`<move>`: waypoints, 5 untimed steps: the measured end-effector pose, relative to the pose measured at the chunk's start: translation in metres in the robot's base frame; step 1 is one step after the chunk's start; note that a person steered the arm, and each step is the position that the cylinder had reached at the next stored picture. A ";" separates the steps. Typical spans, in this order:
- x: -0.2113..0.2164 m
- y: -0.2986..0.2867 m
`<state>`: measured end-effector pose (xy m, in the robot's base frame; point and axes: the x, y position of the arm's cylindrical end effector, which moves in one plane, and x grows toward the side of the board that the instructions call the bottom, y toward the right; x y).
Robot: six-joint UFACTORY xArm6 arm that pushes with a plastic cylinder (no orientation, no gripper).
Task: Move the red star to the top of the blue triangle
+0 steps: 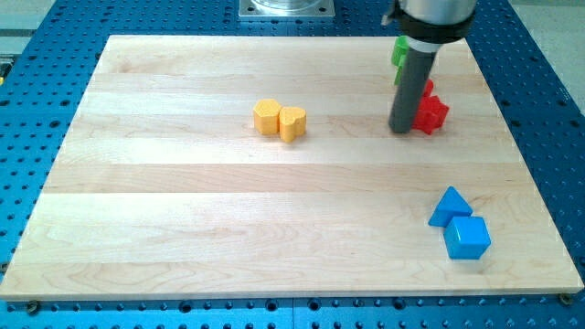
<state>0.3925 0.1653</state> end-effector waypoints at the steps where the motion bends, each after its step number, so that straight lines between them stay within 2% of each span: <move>1: 0.000 0.014; 2: 0.042 0.032; 3: 0.018 0.139; 4: -0.035 0.141; 5: -0.033 0.095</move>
<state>0.3594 0.2607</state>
